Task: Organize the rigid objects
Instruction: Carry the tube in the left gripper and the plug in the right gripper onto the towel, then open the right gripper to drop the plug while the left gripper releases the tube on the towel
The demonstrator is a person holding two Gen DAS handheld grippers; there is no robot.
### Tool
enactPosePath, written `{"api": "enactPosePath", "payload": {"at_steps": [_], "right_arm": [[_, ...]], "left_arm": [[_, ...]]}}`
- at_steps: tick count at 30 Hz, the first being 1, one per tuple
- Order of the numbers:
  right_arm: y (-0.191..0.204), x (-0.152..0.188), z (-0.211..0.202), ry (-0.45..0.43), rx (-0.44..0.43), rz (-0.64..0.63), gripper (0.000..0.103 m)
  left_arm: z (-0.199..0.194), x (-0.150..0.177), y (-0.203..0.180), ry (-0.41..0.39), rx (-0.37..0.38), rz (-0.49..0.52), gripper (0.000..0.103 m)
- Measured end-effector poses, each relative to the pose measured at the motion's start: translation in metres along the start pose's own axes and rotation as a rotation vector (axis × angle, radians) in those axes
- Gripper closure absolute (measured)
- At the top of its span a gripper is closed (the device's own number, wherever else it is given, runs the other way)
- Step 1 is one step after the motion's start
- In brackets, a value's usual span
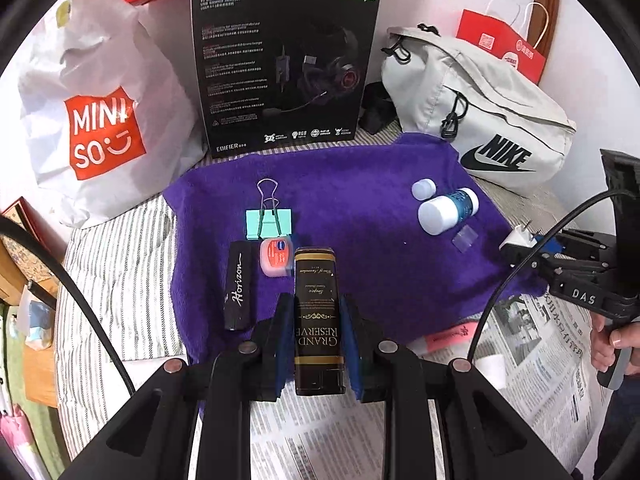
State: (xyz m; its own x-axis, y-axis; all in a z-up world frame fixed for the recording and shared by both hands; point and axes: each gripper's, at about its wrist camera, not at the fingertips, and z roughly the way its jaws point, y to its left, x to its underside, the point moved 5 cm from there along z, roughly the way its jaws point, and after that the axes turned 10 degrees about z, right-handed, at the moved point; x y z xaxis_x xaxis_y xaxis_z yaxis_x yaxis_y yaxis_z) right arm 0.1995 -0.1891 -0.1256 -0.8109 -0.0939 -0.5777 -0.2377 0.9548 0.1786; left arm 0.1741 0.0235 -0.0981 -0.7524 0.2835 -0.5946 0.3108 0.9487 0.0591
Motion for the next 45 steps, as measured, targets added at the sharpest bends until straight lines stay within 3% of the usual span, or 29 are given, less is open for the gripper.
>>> {"api": "enactPosePath", "payload": {"at_steps": [18,34,42,45], "right_arm": [[0.005,0.0,0.046,0.095,0.037,-0.025,0.074],[0.005,0.0,0.051,0.071,0.021,-0.022,0.074],[0.002,0.001,0.045,0.077,0.001,-0.016,0.07],[0.002,0.001,0.041,0.076,-0.005,-0.014,0.062]], "left_arm": [[0.035,-0.012,0.009,0.043,0.043,0.001,0.08],[0.062,-0.011,-0.004,0.098,0.071,0.04,0.08],[0.07,-0.003,0.004,0.124,0.059,0.033,0.08],[0.07,-0.003,0.004,0.119,0.056,0.037,0.08]]}}
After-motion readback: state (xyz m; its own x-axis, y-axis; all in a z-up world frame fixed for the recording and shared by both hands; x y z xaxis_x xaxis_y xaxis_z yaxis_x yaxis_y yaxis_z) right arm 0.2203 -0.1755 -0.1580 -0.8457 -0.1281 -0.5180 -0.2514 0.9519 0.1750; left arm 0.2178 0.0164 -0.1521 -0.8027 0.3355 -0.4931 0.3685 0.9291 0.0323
